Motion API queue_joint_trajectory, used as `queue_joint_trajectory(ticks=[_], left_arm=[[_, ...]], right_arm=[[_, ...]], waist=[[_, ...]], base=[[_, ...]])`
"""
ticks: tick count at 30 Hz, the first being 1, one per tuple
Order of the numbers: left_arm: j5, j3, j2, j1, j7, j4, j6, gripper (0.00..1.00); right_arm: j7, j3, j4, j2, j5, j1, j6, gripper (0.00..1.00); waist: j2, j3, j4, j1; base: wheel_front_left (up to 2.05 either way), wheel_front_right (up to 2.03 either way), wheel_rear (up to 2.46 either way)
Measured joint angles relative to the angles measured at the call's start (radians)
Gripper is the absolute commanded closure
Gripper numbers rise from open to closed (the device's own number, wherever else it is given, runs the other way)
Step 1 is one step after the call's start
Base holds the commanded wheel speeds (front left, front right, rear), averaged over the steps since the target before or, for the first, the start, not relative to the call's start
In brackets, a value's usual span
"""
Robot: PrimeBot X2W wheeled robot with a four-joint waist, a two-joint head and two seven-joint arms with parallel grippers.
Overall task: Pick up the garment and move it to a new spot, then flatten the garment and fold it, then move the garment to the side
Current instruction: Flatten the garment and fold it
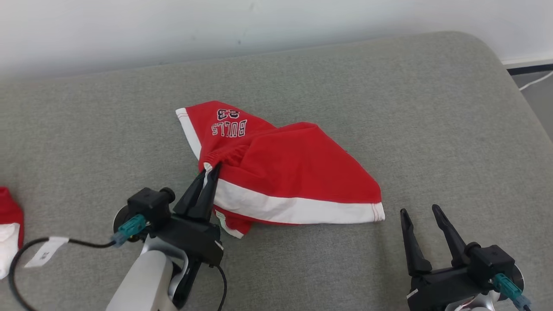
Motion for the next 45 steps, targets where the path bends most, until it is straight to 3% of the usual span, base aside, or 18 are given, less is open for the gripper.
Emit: queue_joint_trajectory(ticks=[4,9,13,19,20,21,22,23,28,45], left_arm=[[0.005,0.049,0.000,0.065,0.000,-0.067,0.014,1.00],[0.001,0.089,0.000,0.133,0.000,-0.113,0.076,1.00],[-0.007,0.095,0.000,0.195,0.000,-0.103,0.135,1.00],[-0.011,0.097,0.000,0.225,0.000,-0.059,0.172,1.00],[-0.011,0.100,0.000,0.229,0.000,-0.050,0.180,0.92],[-0.007,0.104,0.000,0.231,0.000,-0.044,0.189,0.73],[0.003,0.109,0.001,0.231,0.000,-0.041,0.197,0.28],[0.013,0.115,0.000,0.231,0.000,-0.037,0.206,0.00],[0.070,0.163,0.001,0.276,0.000,-0.051,0.246,0.00],[0.219,0.248,0.001,0.504,0.000,-0.231,0.237,0.00]], right_arm=[[0.000,-0.007,0.002,0.001,0.001,0.002,0.000,0.00],[0.000,-0.005,0.009,0.002,0.004,0.005,0.000,0.00],[0.000,0.002,0.016,0.003,0.005,0.004,0.000,0.00],[0.000,0.018,0.021,0.002,0.009,-0.005,0.000,0.00],[0.000,0.020,0.021,0.000,0.010,-0.009,0.000,0.00],[0.000,0.018,0.022,-0.001,0.010,-0.012,0.000,0.00],[0.000,0.017,0.024,-0.003,0.010,-0.013,0.000,0.00],[0.000,0.016,0.026,-0.003,0.010,-0.012,0.000,0.00],[0.000,0.008,0.035,0.000,0.011,0.000,0.000,0.00],[0.000,0.018,0.054,0.020,0.005,0.055,0.000,0.00]], waist=[[0.0000,-0.003,0.028,-0.0001],[0.0000,-0.009,0.072,-0.0001],[0.0000,-0.016,0.112,-0.0001],[0.0000,-0.017,0.122,-0.0001],[0.0000,-0.016,0.119,-0.0001],[0.0000,-0.017,0.116,-0.0001],[0.0000,-0.017,0.112,-0.0001],[0.0000,-0.019,0.109,-0.0001],[0.0000,-0.043,0.098,-0.0002],[0.0000,-0.159,0.100,-0.0002]], base=[[0.00,0.00,0.00],[0.00,0.00,0.00],[0.00,0.00,0.00],[0.00,0.00,0.00],[0.00,0.00,0.00],[0.00,0.00,0.00],[0.00,0.00,0.00],[0.00,0.00,0.00],[0.00,0.00,0.00],[0.00,0.00,0.00]])
